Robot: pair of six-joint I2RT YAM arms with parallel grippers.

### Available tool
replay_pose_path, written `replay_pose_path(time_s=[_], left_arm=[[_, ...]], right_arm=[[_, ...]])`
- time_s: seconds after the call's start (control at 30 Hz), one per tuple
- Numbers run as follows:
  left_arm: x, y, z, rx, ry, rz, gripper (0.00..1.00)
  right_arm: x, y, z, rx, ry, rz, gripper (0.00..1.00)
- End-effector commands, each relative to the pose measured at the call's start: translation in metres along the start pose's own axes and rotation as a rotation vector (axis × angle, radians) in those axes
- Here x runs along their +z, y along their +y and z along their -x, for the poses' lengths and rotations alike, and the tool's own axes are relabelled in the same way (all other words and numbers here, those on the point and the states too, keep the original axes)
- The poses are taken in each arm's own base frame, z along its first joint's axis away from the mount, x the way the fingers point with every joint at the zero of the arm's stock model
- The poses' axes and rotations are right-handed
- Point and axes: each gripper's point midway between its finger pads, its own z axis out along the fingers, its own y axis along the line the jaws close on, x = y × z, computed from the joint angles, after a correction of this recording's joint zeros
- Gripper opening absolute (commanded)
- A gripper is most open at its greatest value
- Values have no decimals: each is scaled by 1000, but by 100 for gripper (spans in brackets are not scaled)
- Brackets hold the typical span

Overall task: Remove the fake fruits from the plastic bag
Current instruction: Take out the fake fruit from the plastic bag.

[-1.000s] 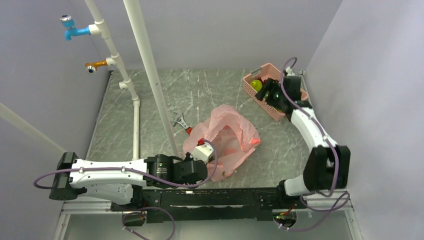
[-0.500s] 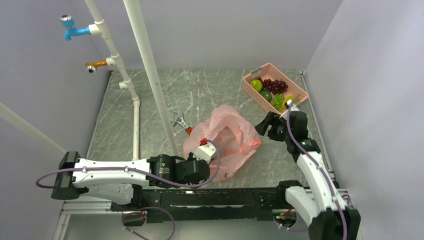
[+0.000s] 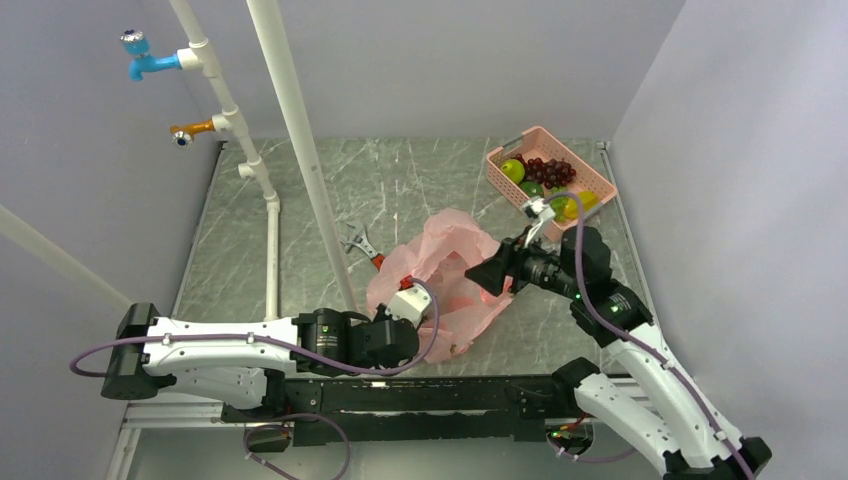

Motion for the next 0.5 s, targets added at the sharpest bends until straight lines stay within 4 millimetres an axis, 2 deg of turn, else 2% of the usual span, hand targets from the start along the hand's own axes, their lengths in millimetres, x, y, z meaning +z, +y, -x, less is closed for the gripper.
replay_pose_path(time_s=[0.0,0.1,0.3,0.47], left_arm=[[-10,0,14,-21,-51,-12,0],[-10,1,13,-23,-50,-9,0],[-10,0,12,-31,-45,-13,0],[-13,-2,16,-41,-63,-34,0]], right_arm=[[18,15,-7,-52,58,50,53],[38,13,-29,-35,98,35,51],[72,-5,-99,54,200,-22,47],[88,-30,-117,59,206,-178,50]])
